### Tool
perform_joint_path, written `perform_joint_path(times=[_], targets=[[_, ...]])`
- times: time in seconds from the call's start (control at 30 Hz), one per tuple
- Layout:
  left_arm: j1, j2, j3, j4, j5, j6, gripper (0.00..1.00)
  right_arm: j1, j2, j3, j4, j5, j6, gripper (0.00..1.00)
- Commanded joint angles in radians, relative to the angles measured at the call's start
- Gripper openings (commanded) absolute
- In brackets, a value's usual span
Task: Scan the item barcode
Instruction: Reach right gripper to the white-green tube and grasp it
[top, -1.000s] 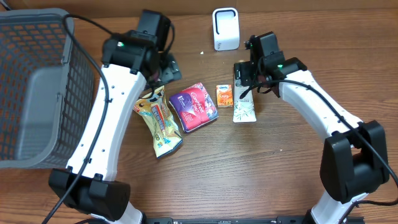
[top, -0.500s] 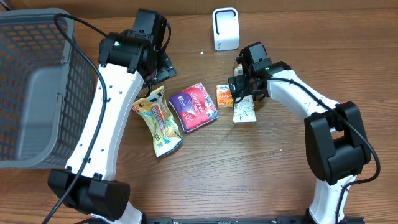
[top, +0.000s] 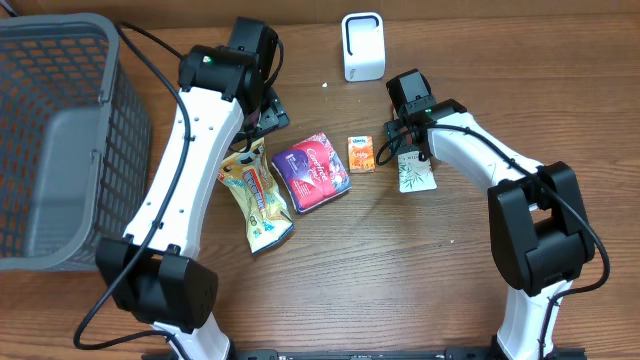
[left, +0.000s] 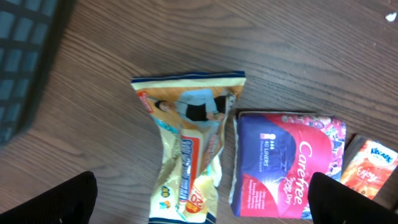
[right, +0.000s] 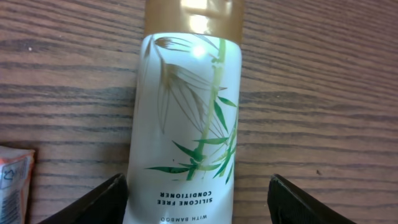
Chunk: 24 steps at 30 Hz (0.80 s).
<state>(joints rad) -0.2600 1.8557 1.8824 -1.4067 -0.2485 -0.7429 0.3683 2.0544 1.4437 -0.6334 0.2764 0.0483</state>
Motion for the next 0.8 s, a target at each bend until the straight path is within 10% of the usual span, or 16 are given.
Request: perform_joint_path(times=[0.0,0.3,0.77], targets=[[-0.002,0.022,-0.003,0.013,0.055,-0.021,1.0,0.003,0.011,0.024,0.023,-0.034,-0.063,0.77],[-0.002,0.022,-0.003,0.02,0.058,-0.021,1.0,-0.064,0.047,0.022,0.053,-0.17,-0.076,0.79],[-0.002,0.022,-0.003,0.02,0.058,-0.021,1.0,-0.097,0.053,0.031,0.026,-0.166,0.035,0.22]])
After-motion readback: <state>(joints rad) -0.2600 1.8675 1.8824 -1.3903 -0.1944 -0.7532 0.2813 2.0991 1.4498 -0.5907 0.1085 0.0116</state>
